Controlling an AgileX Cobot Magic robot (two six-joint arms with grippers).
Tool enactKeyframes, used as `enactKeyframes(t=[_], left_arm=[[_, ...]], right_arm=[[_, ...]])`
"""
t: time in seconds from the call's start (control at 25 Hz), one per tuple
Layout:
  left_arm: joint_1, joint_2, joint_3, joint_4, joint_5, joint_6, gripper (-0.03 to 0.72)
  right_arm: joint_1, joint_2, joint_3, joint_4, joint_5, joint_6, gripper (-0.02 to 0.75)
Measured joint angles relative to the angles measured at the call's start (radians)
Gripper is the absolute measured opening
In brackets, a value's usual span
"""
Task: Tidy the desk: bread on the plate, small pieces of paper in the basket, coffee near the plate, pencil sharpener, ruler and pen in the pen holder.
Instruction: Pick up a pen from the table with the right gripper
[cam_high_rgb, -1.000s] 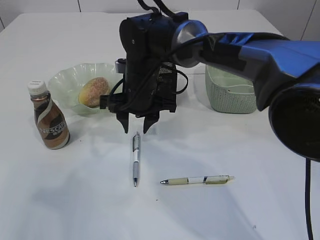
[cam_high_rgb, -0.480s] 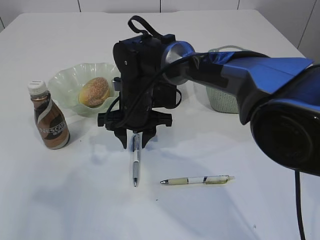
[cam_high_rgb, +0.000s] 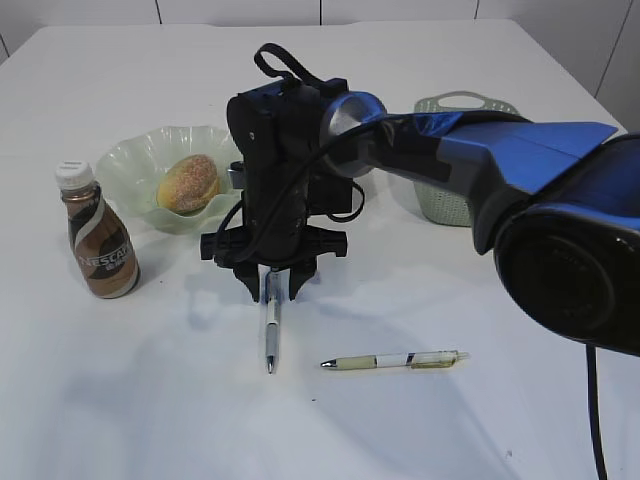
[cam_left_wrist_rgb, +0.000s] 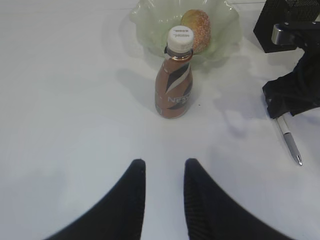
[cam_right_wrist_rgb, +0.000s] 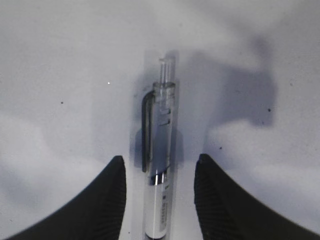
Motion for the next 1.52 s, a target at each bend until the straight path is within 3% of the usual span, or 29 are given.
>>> enactKeyframes(t=[0.6, 0.72, 1.04, 1.52], left_arm=[[0.000, 0.000, 0.000, 0.000, 0.000, 0.000, 0.178], [0.000, 0.000, 0.000, 0.000, 0.000, 0.000, 0.178], [0.000, 0.000, 0.000, 0.000, 0.000, 0.000, 0.178], [0.000, 0.000, 0.000, 0.000, 0.000, 0.000, 0.178]], right_arm=[[0.000, 0.016, 0.000, -0.002, 0.000, 0.000, 0.360], [0.000, 0.016, 0.000, -0.002, 0.000, 0.000, 0.302], [0.000, 0.016, 0.000, -0.002, 0.000, 0.000, 0.276], [0.000, 0.016, 0.000, -0.002, 0.000, -0.002, 0.164]])
